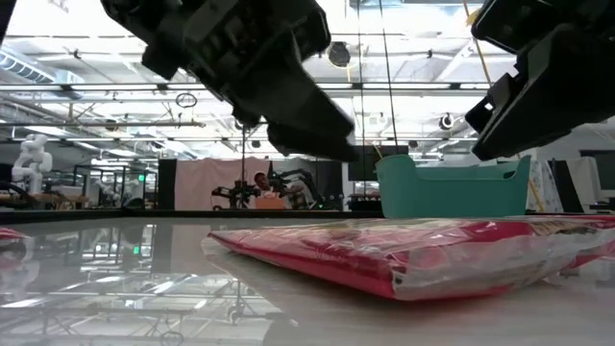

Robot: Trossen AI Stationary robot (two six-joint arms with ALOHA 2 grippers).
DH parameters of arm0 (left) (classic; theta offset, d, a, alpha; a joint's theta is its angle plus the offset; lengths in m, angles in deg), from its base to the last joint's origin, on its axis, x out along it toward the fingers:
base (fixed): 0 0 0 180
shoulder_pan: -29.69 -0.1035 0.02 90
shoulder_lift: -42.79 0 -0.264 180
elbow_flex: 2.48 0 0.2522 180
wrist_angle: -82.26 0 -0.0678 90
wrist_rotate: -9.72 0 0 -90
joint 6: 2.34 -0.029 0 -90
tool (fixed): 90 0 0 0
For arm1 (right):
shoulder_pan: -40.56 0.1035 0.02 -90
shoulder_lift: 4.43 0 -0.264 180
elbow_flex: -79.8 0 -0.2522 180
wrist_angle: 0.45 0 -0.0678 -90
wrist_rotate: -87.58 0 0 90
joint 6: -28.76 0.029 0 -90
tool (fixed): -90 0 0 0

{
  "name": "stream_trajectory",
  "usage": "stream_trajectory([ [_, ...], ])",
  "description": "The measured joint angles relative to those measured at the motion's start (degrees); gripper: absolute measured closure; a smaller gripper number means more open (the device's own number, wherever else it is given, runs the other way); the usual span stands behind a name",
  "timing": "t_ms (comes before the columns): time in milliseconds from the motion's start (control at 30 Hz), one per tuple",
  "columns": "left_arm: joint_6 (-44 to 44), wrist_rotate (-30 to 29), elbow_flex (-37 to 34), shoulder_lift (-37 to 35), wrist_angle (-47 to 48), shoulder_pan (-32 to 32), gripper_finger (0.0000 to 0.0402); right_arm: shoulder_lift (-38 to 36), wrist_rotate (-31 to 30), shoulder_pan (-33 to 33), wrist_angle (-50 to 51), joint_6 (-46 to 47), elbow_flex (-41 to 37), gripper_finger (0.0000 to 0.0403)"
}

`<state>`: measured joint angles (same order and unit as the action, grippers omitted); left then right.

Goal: Sort popcorn bags into baskets
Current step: Put the red popcorn bag into the green bin

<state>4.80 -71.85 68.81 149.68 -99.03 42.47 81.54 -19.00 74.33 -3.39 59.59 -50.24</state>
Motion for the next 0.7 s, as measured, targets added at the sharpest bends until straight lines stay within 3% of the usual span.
stream_trajectory([
  [367, -2.35, 3.71, -0.03, 6.51, -7.1, -1.06, 0.0121, 0.0, 0.17, 4.66, -4.71, 0.12, 0.02, 0.0364],
  [600, -9.57, 3.27, 0.05, 8.8, -3.85, -1.91, 0.0173, 0.0, -0.21, 5.34, -6.42, -2.03, 0.02, 0.0364],
  [700, -9.56, -0.39, 0.09, 8.57, -2.45, -2.38, 0.0203, 0.0, -0.78, 5.35, -6.7, -3.0, 0.02, 0.0364],
])
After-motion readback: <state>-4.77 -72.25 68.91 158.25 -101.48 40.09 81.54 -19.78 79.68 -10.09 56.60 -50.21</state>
